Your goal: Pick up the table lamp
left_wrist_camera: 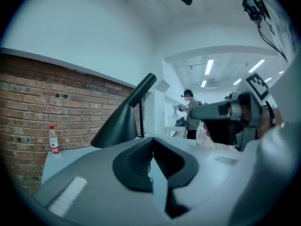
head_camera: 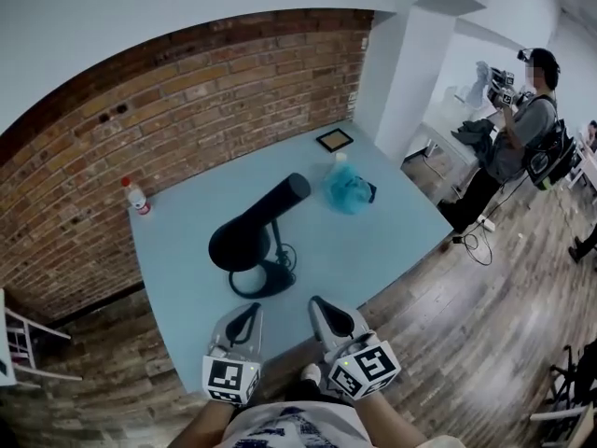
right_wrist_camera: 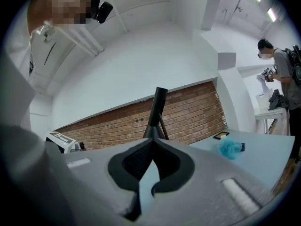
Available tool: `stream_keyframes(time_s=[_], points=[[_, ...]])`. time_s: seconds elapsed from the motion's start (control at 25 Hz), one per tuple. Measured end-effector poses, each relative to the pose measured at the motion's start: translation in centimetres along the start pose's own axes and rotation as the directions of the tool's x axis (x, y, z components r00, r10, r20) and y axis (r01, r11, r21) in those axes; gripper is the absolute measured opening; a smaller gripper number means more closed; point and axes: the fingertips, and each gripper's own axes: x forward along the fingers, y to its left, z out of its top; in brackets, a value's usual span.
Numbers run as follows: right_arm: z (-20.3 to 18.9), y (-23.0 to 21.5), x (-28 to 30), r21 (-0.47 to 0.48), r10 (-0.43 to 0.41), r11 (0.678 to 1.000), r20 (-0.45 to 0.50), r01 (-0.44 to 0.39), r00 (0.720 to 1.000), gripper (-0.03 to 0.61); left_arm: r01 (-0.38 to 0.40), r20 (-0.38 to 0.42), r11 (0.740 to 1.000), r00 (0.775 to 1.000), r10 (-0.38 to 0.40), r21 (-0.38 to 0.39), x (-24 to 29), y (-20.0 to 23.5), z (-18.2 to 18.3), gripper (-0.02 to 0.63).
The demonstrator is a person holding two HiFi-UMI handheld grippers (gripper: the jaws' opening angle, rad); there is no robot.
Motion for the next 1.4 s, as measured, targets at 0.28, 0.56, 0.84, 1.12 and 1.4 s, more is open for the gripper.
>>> stream_keyframes(time_s=[0.28,0.56,0.84,1.12,1.4], points=[[-0.3,-4.4,2.0,0.029,0.095,0.995,-0.024,-0.094,0.995,-0.002,-0.075,-0.039,0.997,0.996,0.075,0.004,4.0,-0.9,-0.9,-0.008],[-0.5,-6.7,4.2,0.031,0.137,0.99,-0.029,-0.136,0.99,-0.002,-0.118,-0.073,0.993,0.99,0.117,-0.013,5.7,-0.9,-2.2,-0.008],[-0.8,-8.0,6.8,0.027,0.162,0.987,-0.055,-0.16,0.985,-0.002,-0.104,-0.112,0.994,0.989,0.1,-0.023,7.8,-0.5,-3.6,-0.008],[-1.1,-9.0,8.7,0.025,0.177,0.984,-0.084,-0.176,0.981,-0.002,-0.095,-0.136,0.995,0.987,0.09,-0.034,9.9,-0.3,-5.2,-0.008],[-1.7,-9.6,9.4,0.028,0.19,0.982,-0.088,-0.188,0.978,-0.002,-0.105,-0.168,0.994,0.981,0.097,-0.04,11.4,-0.2,-7.3,-0.008]])
